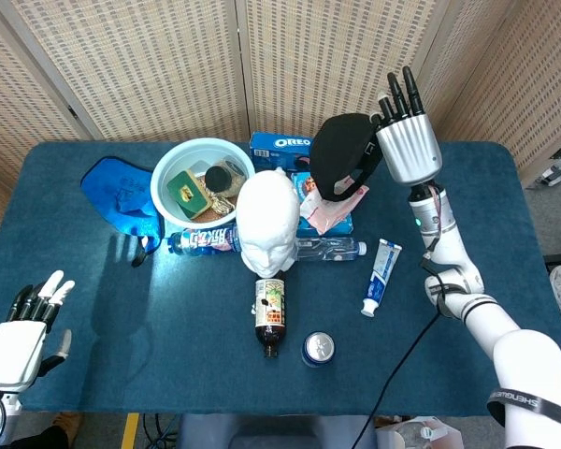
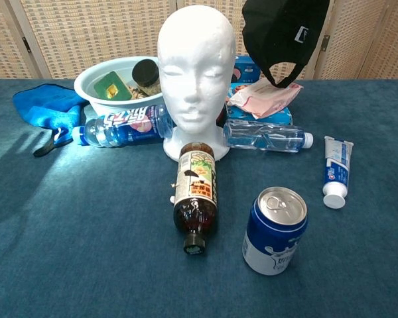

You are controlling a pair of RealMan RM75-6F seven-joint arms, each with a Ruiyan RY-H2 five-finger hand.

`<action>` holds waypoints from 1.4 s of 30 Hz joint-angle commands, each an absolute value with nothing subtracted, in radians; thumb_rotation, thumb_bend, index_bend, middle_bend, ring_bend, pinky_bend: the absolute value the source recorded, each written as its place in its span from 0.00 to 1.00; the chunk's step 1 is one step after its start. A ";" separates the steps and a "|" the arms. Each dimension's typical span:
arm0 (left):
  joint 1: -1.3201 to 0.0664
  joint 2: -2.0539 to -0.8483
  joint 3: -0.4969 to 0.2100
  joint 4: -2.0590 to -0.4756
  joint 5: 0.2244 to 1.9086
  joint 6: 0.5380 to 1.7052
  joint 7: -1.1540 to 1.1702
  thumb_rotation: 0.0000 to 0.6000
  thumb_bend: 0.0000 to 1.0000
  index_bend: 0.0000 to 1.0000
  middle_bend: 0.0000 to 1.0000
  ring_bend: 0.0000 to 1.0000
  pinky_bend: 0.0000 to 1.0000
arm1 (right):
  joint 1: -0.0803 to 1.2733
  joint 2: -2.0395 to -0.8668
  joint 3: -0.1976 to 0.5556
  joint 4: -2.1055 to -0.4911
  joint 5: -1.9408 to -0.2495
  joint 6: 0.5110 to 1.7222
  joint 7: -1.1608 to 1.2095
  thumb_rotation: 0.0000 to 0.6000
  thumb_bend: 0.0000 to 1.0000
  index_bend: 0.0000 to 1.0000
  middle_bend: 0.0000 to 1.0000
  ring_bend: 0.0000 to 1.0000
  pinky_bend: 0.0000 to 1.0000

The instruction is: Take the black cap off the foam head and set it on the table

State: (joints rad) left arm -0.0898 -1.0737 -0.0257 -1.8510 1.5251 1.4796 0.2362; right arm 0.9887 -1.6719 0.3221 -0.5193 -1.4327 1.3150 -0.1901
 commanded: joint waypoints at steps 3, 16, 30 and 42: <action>-0.091 -1.076 -0.024 -1.852 1.525 1.477 0.242 1.00 0.49 0.08 0.00 0.00 0.00 | 1.035 -1.755 0.343 -0.429 -1.408 1.327 -0.141 1.00 0.53 0.75 0.34 0.10 0.00; -0.070 -1.070 -0.013 -1.844 1.522 1.499 0.227 1.00 0.49 0.08 0.00 0.00 0.00 | 0.983 -1.825 0.254 -0.314 -1.454 1.377 -0.037 1.00 0.53 0.75 0.34 0.10 0.00; -0.073 -1.068 -0.012 -1.846 1.533 1.496 0.225 1.00 0.49 0.08 0.00 0.00 0.00 | 0.783 -1.764 0.126 -0.434 -1.541 1.548 -0.036 1.00 0.53 0.74 0.33 0.10 0.00; -0.074 -1.072 -0.008 -1.842 1.539 1.492 0.220 1.00 0.49 0.08 0.00 0.00 0.00 | 0.654 -1.708 0.054 -0.586 -1.574 1.554 -0.142 1.00 0.40 0.50 0.25 0.05 0.00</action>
